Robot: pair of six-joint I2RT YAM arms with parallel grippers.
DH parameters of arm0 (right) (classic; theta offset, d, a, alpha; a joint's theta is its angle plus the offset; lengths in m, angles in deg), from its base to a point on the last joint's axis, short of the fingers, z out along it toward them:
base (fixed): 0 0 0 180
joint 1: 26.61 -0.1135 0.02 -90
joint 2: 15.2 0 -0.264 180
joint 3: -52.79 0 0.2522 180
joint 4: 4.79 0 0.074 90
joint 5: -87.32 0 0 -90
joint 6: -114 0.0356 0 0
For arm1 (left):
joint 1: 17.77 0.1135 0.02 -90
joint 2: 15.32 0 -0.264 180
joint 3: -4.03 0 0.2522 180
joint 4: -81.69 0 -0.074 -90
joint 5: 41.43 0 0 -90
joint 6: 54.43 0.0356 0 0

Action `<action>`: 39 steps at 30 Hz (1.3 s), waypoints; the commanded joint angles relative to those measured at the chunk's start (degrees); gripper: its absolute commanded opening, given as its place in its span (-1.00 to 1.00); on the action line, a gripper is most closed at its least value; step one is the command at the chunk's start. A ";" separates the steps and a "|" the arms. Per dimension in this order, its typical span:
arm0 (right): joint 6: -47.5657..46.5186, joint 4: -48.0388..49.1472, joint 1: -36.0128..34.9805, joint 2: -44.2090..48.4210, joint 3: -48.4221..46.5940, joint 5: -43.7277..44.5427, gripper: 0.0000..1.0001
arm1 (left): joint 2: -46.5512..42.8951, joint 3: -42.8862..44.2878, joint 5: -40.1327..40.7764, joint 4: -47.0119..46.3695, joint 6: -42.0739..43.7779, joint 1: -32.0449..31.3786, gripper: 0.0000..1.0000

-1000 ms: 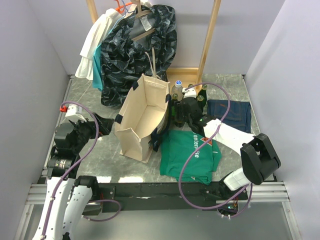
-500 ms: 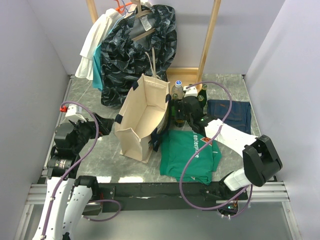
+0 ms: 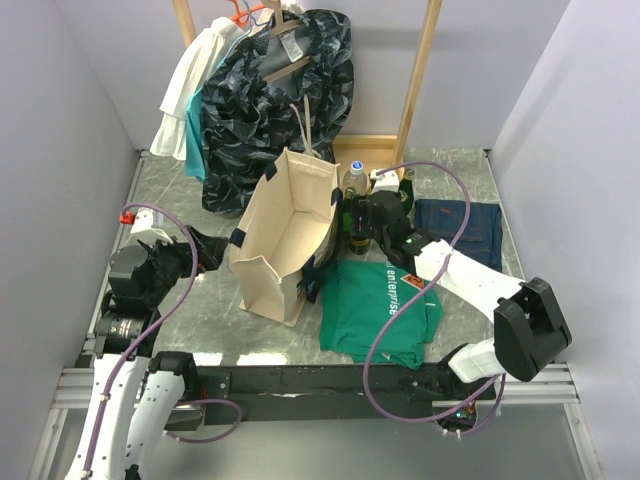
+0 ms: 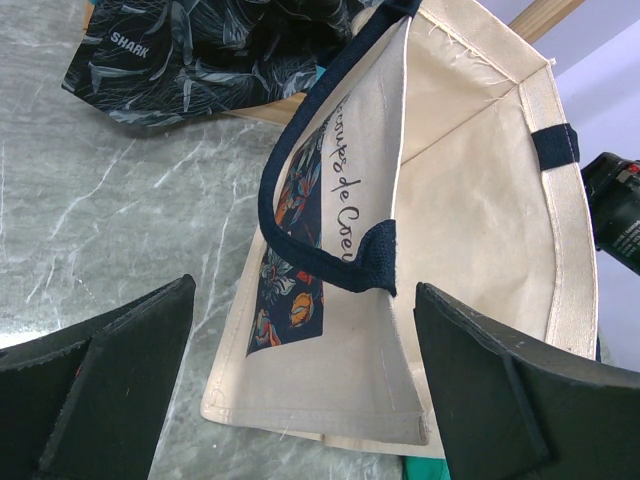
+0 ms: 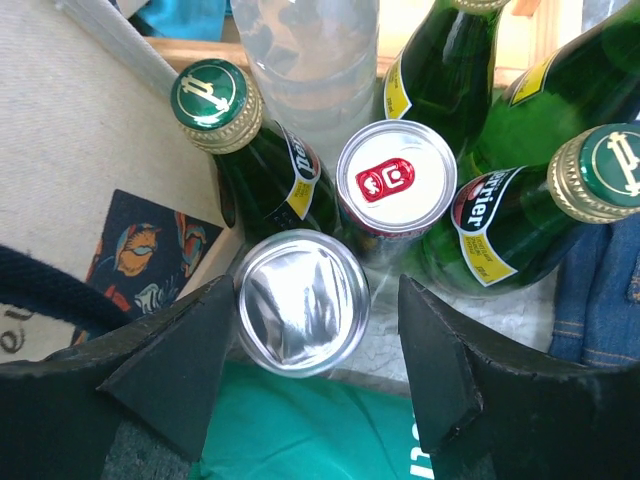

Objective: Take the beverage out of the canvas bag
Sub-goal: Place the drink at the center of the board.

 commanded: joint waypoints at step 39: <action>0.84 -5.62 0.34 23.61 5.55 19.82 1.00 | 0.65 1.14 0.48 -0.42 -2.12 0.25 0.93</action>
